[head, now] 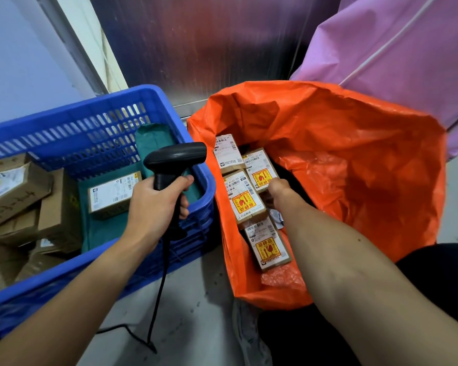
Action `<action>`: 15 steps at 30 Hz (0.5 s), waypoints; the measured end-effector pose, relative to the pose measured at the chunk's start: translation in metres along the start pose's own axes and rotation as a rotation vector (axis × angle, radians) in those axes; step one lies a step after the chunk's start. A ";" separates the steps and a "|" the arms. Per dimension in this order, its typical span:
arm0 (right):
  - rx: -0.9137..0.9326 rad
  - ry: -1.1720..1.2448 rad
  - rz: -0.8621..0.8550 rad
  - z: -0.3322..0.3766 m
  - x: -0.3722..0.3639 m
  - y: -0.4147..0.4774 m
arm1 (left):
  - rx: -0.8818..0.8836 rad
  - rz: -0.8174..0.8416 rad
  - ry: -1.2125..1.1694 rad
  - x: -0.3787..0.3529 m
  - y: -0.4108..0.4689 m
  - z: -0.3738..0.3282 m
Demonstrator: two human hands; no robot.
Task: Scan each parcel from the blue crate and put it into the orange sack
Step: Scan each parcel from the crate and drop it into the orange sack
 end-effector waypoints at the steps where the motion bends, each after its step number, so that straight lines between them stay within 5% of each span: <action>1: -0.002 0.017 0.004 0.003 0.000 -0.005 | 0.003 -0.003 0.000 0.000 0.000 0.000; 8: 0.045 -0.032 0.111 0.029 -0.006 -0.018 | 0.011 0.015 -0.004 0.001 0.000 -0.002; 15: 0.110 -0.093 0.032 0.026 -0.014 0.042 | 0.012 0.038 -0.010 0.001 0.001 -0.001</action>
Point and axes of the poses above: each hand's wrist, its own y-axis towards the middle knuckle, its own x-axis out of the back of the hand, z = x × y, the point moved 3 cm from there along y, towards the middle knuckle, and after that the axes turned 7 degrees about -z, right-handed, at the moved point
